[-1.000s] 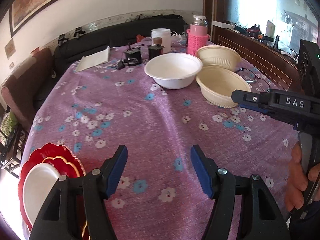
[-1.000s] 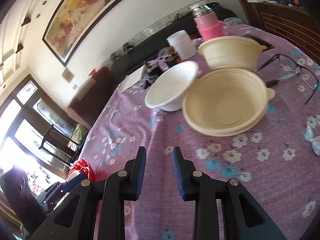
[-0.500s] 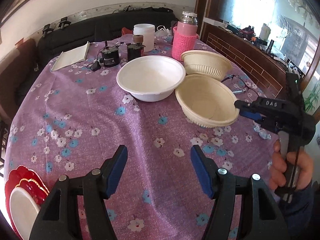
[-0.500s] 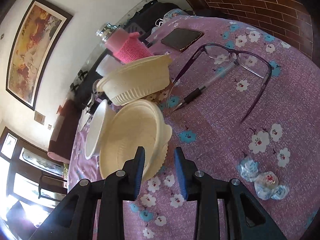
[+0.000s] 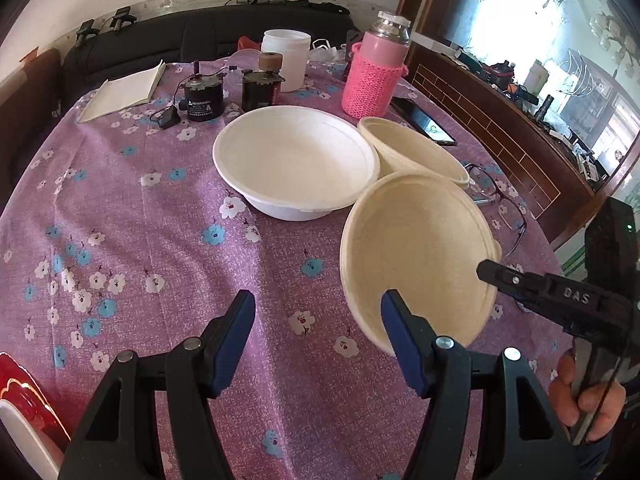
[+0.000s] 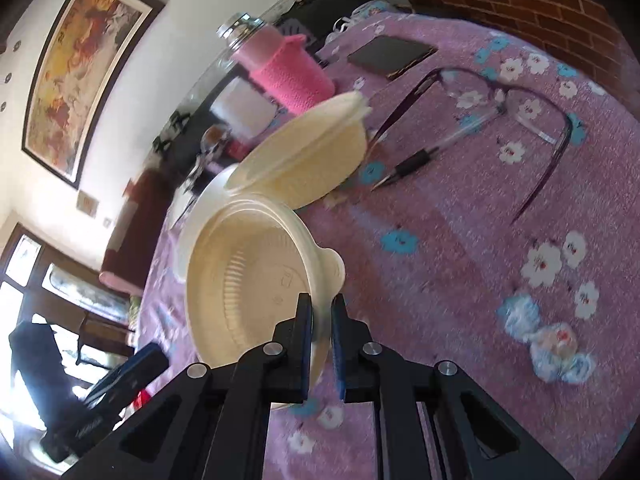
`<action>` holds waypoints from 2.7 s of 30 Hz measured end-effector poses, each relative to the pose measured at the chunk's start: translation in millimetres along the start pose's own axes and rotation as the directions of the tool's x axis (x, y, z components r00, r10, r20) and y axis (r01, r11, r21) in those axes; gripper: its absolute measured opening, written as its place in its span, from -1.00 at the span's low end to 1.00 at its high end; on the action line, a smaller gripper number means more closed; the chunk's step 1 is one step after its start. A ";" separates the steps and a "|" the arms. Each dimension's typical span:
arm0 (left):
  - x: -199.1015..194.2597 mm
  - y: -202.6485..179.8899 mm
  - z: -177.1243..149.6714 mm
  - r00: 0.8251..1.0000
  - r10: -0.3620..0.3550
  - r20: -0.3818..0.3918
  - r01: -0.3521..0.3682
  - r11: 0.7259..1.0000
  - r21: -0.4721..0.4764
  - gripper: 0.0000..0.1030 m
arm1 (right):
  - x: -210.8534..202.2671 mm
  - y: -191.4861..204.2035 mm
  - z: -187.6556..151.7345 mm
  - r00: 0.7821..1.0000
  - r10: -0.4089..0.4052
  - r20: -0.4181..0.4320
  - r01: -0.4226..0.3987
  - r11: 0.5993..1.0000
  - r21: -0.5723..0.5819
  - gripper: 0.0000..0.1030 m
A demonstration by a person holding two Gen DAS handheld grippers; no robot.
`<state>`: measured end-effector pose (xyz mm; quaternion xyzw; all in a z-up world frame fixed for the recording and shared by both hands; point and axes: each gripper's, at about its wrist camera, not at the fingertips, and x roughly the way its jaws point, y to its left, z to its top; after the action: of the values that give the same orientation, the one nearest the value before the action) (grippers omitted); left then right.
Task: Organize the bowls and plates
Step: 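Reach the right tool to the cream bowl and grasp its rim, then lift the cream bowl with the right tool and carry it to the plate stack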
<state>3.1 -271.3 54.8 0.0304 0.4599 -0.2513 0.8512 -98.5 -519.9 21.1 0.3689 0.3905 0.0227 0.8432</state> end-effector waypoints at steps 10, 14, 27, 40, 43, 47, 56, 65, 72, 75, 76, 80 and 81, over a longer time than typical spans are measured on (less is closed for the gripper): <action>20.0 -7.8 -11.1 0.999 0.038 -0.005 -0.038 0.998 0.052 -0.77 | -4.6 21.5 -25.9 0.997 0.049 -0.060 -0.052 0.998 -0.046 -0.79; 4.6 -8.8 -21.6 0.999 0.045 0.004 -0.045 0.996 0.076 -0.76 | -2.3 28.1 -30.9 0.998 0.027 -0.060 -0.029 0.999 -0.046 -0.75; -32.7 12.4 -62.1 0.999 -0.027 -0.031 0.028 0.999 0.027 -0.71 | -5.3 65.2 -64.0 0.993 -0.105 -0.055 0.088 0.962 -0.260 -0.46; -21.3 2.3 -71.5 0.999 0.034 0.016 -0.036 0.994 0.099 -0.63 | -7.0 70.0 -84.5 0.983 -0.169 0.077 0.186 0.897 -0.401 -0.36; -20.8 1.8 -72.0 0.999 0.035 0.025 -0.037 0.994 0.102 -0.63 | -2.4 71.5 -86.6 0.981 -0.180 0.079 0.196 0.891 -0.410 -0.36; -24.9 -0.6 -74.3 0.999 0.025 0.041 -0.030 0.993 0.118 -0.63 | -0.6 72.0 -89.1 0.980 -0.184 0.075 0.198 0.899 -0.390 -0.36; -38.4 -2.8 -82.6 0.997 0.035 0.071 -0.044 0.992 0.121 -0.63 | -9.9 81.1 -91.3 0.977 -0.192 0.098 0.215 0.896 -0.389 -0.36; -66.7 10.5 -94.6 0.989 0.063 0.132 -0.076 0.992 0.096 -0.63 | -11.8 106.0 -103.0 0.978 -0.178 0.106 0.207 0.872 -0.443 -0.36; -81.0 23.9 -101.7 0.983 0.075 0.166 -0.088 0.994 0.073 -0.62 | -3.2 121.0 -110.1 0.981 -0.173 0.090 0.195 0.862 -0.467 -0.36; -83.7 31.6 -104.8 0.983 0.073 0.167 -0.084 0.995 0.059 -0.62 | -1.0 128.2 -112.4 0.980 -0.176 0.089 0.197 0.855 -0.480 -0.36; -84.3 33.8 -105.7 0.983 0.072 0.167 -0.083 0.995 0.057 -0.62 | -0.2 130.8 -113.2 0.980 -0.177 0.089 0.198 0.853 -0.484 -0.36; -87.9 41.0 -109.5 0.982 0.076 0.171 -0.085 0.995 0.047 -0.62 | 2.8 139.6 -116.2 0.980 -0.179 0.087 0.198 0.845 -0.496 -0.36; -88.9 42.5 -110.2 0.982 0.077 0.173 -0.086 0.995 0.044 -0.62 | 3.6 141.4 -116.9 0.980 -0.179 0.087 0.198 0.844 -0.499 -0.36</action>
<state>-102.2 -167.5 54.8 0.0494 0.3770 -0.2294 0.8960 -139.6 -345.3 59.8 0.0954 0.3895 0.0343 0.9154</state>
